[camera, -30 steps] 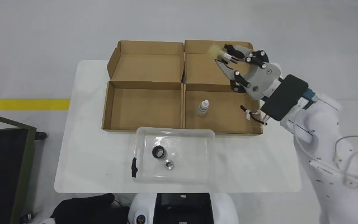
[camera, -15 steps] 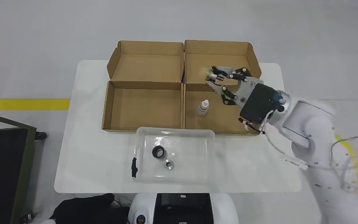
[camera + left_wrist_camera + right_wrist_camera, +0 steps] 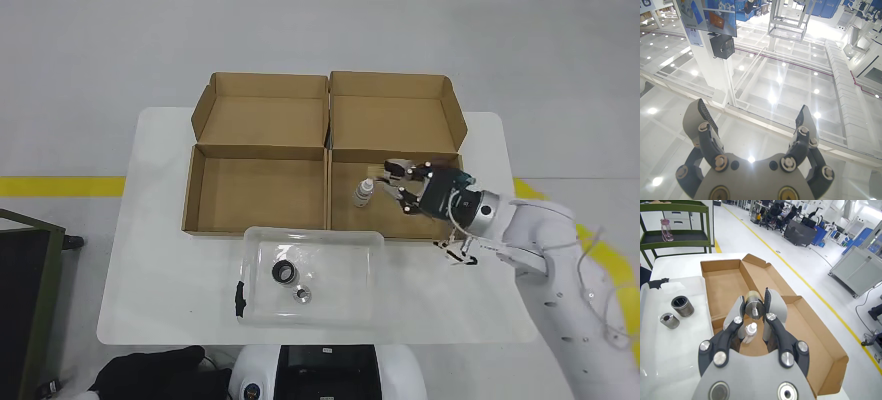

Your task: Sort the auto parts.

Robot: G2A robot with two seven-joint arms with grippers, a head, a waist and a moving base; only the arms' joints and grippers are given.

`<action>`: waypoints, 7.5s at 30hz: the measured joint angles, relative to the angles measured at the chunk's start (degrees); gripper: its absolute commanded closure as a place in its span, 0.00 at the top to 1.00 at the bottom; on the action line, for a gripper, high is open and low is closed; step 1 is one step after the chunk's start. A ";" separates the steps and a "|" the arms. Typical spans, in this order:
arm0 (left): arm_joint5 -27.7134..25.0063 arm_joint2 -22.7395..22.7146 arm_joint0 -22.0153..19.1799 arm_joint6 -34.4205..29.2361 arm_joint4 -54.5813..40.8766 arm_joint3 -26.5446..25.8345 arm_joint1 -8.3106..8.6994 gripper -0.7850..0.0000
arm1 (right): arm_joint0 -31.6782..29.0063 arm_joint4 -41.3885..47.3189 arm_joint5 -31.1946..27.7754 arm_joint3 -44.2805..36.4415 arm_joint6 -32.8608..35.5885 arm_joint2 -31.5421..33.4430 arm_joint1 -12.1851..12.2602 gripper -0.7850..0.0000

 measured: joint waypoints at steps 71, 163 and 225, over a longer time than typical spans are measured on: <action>0.00 0.00 0.00 0.00 0.00 0.00 0.00 1.00 | 19.92 5.92 -1.09 25.00 29.19 -20.10 -2.99 0.65; 0.00 0.00 0.00 0.00 0.00 0.00 0.00 1.00 | 12.23 -1.36 -7.74 6.88 21.56 -38.60 -4.73 0.55; 0.00 0.00 0.00 0.00 0.00 0.00 0.00 1.00 | 18.95 3.39 -5.91 6.99 15.45 -36.28 -9.30 0.00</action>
